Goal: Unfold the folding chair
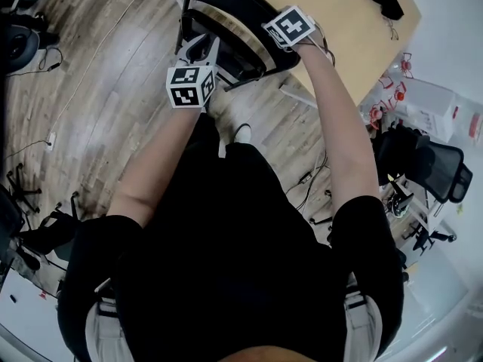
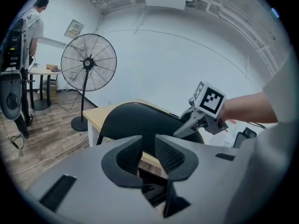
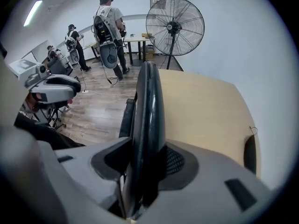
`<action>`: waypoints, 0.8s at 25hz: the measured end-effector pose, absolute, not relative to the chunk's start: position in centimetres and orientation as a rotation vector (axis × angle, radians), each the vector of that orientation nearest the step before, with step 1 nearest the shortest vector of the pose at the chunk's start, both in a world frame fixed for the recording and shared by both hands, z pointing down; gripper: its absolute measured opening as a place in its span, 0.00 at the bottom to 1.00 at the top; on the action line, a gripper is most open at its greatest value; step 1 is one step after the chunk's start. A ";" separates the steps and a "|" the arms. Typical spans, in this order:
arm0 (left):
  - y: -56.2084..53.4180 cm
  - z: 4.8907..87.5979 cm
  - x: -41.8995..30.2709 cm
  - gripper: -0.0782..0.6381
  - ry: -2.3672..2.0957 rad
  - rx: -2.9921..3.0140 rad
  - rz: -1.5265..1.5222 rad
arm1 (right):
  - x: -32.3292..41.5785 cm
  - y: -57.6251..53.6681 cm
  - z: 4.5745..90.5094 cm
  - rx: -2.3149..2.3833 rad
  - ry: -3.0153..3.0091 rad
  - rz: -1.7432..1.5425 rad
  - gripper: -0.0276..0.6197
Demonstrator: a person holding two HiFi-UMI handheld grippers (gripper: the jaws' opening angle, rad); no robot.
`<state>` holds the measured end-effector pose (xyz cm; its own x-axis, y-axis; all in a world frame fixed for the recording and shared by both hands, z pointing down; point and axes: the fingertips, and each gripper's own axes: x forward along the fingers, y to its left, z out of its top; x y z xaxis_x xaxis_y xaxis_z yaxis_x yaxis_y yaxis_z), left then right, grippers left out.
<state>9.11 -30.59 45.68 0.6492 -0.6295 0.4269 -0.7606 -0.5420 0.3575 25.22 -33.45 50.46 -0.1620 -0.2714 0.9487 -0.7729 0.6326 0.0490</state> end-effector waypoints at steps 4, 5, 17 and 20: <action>-30.1 46.7 8.3 0.25 -1.106 2.319 0.364 | 24.1 -32.7 50.1 0.845 -1.736 0.559 0.30; -29.9 47.1 8.2 0.25 -1.112 2.306 0.370 | 23.8 -32.4 49.9 0.843 -1.738 0.559 0.30; -27.2 55.8 5.8 0.39 -1.187 1.986 0.464 | 19.2 -29.0 48.4 0.843 -1.793 0.542 0.29; -27.0 58.3 5.9 0.44 -1.206 1.903 0.484 | 18.4 -28.6 48.2 0.822 -1.812 0.536 0.29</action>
